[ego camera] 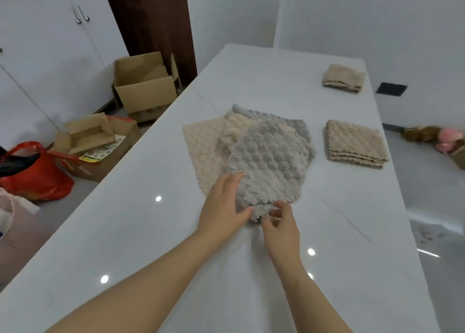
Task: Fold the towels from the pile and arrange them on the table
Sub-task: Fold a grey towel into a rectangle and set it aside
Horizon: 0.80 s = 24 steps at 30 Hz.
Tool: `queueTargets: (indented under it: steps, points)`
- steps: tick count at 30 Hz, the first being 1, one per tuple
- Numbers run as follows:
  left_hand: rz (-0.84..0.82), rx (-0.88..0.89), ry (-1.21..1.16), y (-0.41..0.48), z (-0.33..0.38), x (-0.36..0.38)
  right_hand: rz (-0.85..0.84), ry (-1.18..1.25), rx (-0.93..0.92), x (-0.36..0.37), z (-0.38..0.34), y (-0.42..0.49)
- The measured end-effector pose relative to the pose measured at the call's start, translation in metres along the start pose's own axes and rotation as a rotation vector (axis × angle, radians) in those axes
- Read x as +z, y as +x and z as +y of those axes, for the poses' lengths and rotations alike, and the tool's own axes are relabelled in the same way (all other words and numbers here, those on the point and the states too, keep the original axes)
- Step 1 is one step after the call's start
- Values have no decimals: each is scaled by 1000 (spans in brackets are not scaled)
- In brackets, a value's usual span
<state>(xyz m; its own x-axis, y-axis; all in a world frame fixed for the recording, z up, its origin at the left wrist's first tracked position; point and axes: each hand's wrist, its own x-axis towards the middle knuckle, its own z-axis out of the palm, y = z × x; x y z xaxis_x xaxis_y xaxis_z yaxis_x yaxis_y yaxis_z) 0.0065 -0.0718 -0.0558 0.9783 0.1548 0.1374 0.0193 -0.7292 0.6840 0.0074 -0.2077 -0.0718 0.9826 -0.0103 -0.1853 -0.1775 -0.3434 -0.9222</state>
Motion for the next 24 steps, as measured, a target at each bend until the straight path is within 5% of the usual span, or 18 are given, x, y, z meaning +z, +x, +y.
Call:
queueTargets:
  steps: [7,16,24]
  points:
    - [9,143,68,10,-26,28,196,58,-9,14,22,-5]
    - [329,7,-410,2,-26,22,379,227,-264,14,33,-16]
    - [472,201,-513,-66,-23,-36,391,307,-326,18,45,-62]
